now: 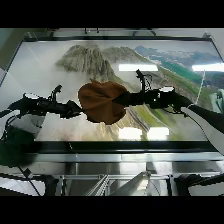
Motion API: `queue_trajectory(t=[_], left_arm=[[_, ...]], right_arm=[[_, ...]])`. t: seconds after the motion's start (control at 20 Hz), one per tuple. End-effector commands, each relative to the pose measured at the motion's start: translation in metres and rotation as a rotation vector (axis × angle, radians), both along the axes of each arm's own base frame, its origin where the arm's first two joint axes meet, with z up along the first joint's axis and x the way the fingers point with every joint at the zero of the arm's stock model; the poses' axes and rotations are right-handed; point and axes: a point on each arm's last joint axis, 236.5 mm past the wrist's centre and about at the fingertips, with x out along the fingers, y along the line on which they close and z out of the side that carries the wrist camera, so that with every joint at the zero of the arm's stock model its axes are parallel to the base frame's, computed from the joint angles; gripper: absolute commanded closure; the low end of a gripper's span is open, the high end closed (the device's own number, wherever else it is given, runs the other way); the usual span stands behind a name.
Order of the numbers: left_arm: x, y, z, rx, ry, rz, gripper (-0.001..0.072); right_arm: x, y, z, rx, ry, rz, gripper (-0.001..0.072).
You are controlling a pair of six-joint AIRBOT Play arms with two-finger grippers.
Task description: Fold the shirts.
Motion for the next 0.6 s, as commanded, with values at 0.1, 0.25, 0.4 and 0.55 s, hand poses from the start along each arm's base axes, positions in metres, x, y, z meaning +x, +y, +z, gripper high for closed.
queue_trajectory(t=[0.1,0.25,0.4,0.55], left_arm=[[0.026,-0.024,-0.005,0.036,-0.097,0.050,0.0380],[0.031,-0.042,0.018,-0.005,-0.136,-0.026,0.0690],[0.035,-0.049,0.098,-0.112,-0.243,-0.125,0.0690],[0.025,-0.052,0.260,-0.259,-0.541,-0.202,0.0690]], right_arm=[[0.002,0.003,0.009,0.040,-0.006,-0.006,0.0691],[-0.004,0.003,0.020,0.066,-0.011,0.022,0.0691],[-0.006,-0.012,0.076,0.133,-0.104,0.044,0.0691],[-0.018,-0.037,0.193,0.209,-0.364,0.054,0.0691]])
